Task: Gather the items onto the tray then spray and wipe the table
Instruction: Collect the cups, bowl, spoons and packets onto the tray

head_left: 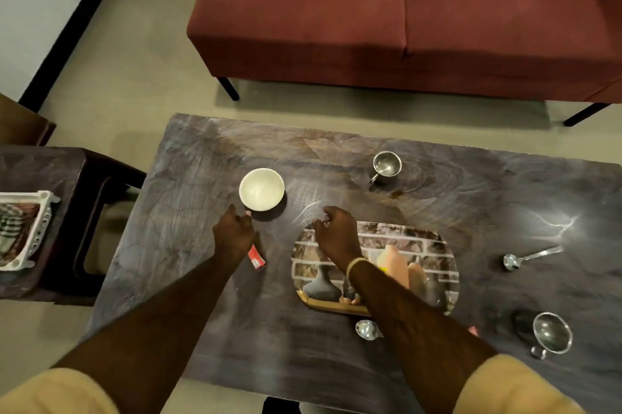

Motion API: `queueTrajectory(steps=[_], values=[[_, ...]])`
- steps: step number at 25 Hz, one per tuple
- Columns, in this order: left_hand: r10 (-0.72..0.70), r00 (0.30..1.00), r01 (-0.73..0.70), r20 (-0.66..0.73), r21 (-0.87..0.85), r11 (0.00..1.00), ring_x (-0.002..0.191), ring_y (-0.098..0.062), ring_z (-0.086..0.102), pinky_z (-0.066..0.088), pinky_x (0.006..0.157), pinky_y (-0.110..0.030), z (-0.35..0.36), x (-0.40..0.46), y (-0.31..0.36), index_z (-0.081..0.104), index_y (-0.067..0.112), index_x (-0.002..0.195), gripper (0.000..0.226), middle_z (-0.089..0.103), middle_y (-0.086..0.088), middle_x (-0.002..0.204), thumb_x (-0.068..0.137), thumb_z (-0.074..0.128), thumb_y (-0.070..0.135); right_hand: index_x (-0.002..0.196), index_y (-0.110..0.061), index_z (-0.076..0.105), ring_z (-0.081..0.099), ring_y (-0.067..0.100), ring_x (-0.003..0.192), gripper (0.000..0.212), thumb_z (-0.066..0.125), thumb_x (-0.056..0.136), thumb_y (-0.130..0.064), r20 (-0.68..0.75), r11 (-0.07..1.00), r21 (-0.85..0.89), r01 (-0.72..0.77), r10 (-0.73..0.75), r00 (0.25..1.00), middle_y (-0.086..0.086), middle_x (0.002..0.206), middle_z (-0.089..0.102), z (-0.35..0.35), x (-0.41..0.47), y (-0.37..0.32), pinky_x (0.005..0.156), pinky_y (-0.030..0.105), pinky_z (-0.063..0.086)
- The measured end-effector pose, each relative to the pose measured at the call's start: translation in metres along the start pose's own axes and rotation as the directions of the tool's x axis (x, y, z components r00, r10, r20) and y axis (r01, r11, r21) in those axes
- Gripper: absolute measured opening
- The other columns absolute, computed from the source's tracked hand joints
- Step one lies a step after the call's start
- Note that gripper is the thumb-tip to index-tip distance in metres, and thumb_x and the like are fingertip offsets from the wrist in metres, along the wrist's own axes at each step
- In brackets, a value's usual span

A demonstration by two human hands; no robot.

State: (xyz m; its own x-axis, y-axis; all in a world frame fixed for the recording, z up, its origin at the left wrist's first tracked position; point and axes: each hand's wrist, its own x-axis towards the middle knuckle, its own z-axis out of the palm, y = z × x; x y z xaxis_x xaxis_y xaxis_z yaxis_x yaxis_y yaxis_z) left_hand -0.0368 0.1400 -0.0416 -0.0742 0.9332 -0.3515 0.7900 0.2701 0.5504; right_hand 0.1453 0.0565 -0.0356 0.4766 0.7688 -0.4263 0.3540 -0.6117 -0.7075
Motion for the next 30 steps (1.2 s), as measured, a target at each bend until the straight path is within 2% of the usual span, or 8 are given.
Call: queueTrajectory(steps=[5, 9, 12, 14, 16, 21, 25, 30], values=[[-0.01, 0.998, 0.013, 0.07, -0.051, 0.999, 0.122, -0.04, 0.056, 0.045, 0.104, -0.045, 0.0, 0.048, -0.009, 0.027, 0.005, 0.153, 0.064, 0.06, -0.023, 0.131, 0.1, 0.051, 0.031, 0.123, -0.003, 0.065, 0.063, 0.025, 0.112, 0.037, 0.065, 0.09, -0.02, 0.025, 0.982, 0.143, -0.127, 0.124, 0.992, 0.014, 0.116, 0.07, 0.051, 0.04, -0.033, 0.098, 0.02, 0.04], [0.1, 0.992, -0.095, 0.072, -0.069, 0.993, 0.127, -0.033, 0.055, 0.041, 0.105, -0.036, 0.003, 0.068, -0.005, 0.038, 0.003, 0.149, 0.059, 0.057, -0.019, 0.138, 0.099, 0.055, 0.028, 0.122, -0.005, 0.065, 0.059, 0.028, 0.118, 0.041, 0.065, 0.089, -0.029, -0.002, 0.97, 0.143, -0.197, 0.199, 0.98, 0.013, 0.123, 0.066, 0.072, 0.068, -0.044, 0.104, 0.039, 0.045], [0.187, 0.981, -0.183, 0.042, -0.088, 0.979, 0.117, -0.029, 0.062, 0.045, 0.094, -0.027, 0.009, 0.077, -0.011, 0.055, 0.007, 0.139, 0.045, 0.065, -0.014, 0.13, 0.094, 0.059, 0.017, 0.106, -0.01, 0.072, 0.064, 0.03, 0.106, 0.045, 0.059, 0.08, -0.044, -0.035, 0.973, 0.109, -0.205, 0.209, 0.977, 0.011, 0.11, 0.071, 0.088, 0.082, -0.046, 0.092, 0.045, 0.052], [0.219, 0.975, -0.216, 0.02, -0.116, 0.97, 0.111, -0.029, 0.065, 0.048, 0.086, -0.026, 0.012, 0.077, -0.011, 0.061, 0.006, 0.131, 0.04, 0.068, -0.013, 0.123, 0.091, 0.059, 0.008, 0.095, -0.009, 0.074, 0.067, 0.03, 0.093, 0.037, 0.058, 0.08, -0.039, -0.037, 0.979, 0.08, -0.185, 0.189, 0.981, 0.011, 0.098, 0.073, 0.096, 0.084, -0.047, 0.082, 0.046, 0.056], [0.237, 0.972, -0.234, 0.003, -0.13, 0.963, 0.109, -0.029, 0.065, 0.052, 0.084, -0.029, 0.014, 0.072, -0.007, 0.062, 0.004, 0.128, 0.04, 0.068, -0.014, 0.122, 0.089, 0.056, 0.003, 0.098, -0.009, 0.074, 0.068, 0.031, 0.091, 0.026, 0.059, 0.084, -0.024, -0.061, 0.98, 0.069, -0.189, 0.193, 0.979, 0.013, 0.099, 0.073, 0.098, 0.082, -0.05, 0.079, 0.045, 0.058], [0.268, 0.963, -0.259, 0.029, -0.178, 0.949, 0.1, -0.02, 0.066, 0.054, 0.082, -0.027, 0.013, 0.03, 0.01, 0.064, 0.009, 0.128, 0.043, 0.071, -0.01, 0.116, 0.088, 0.052, 0.0, 0.094, -0.007, 0.076, 0.068, 0.03, 0.088, 0.028, 0.053, 0.079, -0.014, -0.113, 0.969, 0.118, -0.216, 0.229, 0.967, 0.013, 0.094, 0.074, 0.073, 0.053, -0.037, 0.073, 0.038, 0.058], [0.367, 0.918, -0.339, 0.15, -0.184, 0.923, 0.097, -0.018, 0.068, 0.054, 0.08, -0.024, 0.025, -0.022, 0.023, 0.063, 0.012, 0.13, 0.043, 0.073, -0.007, 0.112, 0.09, 0.053, 0.002, 0.089, -0.005, 0.076, 0.067, 0.03, 0.084, 0.024, 0.054, 0.08, -0.012, -0.164, 0.957, 0.113, -0.269, 0.285, 0.945, 0.014, 0.088, 0.073, 0.029, 0.007, -0.006, 0.064, 0.022, 0.039], [0.409, 0.867, -0.385, 0.284, -0.137, 0.913, 0.096, -0.021, 0.068, 0.048, 0.08, -0.02, 0.049, -0.062, 0.049, 0.062, 0.014, 0.132, 0.043, 0.073, -0.009, 0.112, 0.091, 0.055, 0.005, 0.093, -0.003, 0.075, 0.065, 0.026, 0.081, 0.022, 0.058, 0.083, -0.012, -0.214, 0.947, 0.098, -0.305, 0.32, 0.923, 0.016, 0.093, 0.073, -0.02, -0.024, 0.033, 0.05, 0.019, 0.033]])
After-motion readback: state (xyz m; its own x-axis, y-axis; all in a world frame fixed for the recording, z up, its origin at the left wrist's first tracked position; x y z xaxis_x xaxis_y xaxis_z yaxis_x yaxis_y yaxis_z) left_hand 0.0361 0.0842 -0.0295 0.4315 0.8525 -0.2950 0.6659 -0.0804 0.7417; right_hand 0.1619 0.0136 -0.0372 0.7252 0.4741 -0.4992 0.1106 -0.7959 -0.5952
